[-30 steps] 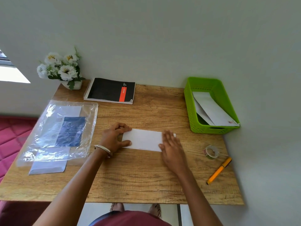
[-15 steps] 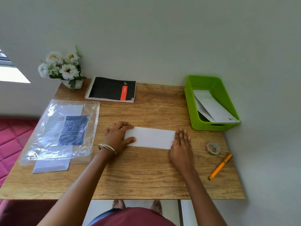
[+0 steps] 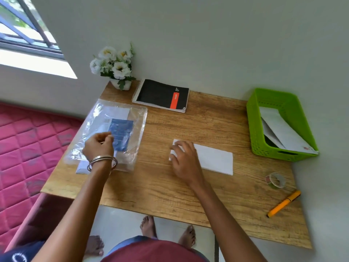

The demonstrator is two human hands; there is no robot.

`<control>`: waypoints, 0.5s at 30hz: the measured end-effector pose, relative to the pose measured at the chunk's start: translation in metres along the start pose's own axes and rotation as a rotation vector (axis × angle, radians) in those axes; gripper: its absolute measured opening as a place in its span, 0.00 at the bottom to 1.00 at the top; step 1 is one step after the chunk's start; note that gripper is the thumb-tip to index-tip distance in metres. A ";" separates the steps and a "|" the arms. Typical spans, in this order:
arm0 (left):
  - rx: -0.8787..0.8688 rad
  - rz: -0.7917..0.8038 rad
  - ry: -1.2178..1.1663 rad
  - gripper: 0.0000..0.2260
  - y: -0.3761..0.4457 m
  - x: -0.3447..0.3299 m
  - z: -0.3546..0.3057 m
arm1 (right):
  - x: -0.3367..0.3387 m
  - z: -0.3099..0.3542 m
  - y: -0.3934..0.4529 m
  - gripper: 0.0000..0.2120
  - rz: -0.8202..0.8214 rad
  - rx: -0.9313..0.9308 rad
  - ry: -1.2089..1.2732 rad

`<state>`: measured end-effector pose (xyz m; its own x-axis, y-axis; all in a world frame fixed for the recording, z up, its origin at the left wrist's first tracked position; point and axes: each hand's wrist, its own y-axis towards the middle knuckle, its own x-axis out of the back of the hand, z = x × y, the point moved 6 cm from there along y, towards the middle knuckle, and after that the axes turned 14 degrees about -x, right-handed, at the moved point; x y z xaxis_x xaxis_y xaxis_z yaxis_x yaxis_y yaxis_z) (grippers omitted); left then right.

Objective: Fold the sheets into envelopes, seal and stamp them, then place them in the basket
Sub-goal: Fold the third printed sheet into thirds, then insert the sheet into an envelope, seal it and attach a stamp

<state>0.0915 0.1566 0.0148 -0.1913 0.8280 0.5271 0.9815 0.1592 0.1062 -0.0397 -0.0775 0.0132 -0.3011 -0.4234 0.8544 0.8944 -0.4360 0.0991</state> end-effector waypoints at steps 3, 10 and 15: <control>0.236 0.032 0.284 0.19 -0.006 0.022 0.025 | -0.027 0.041 0.004 0.15 0.117 0.177 0.043; 0.278 0.176 0.508 0.42 -0.035 0.041 0.037 | -0.075 0.082 0.006 0.22 0.294 0.334 0.050; 0.280 0.190 0.440 0.45 -0.029 0.043 0.042 | -0.085 0.086 0.005 0.23 0.317 0.316 -0.010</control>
<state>0.0551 0.2103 -0.0012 0.0647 0.5629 0.8240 0.9511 0.2151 -0.2217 0.0188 0.0246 -0.0148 0.0062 -0.4883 0.8726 0.9996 -0.0208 -0.0187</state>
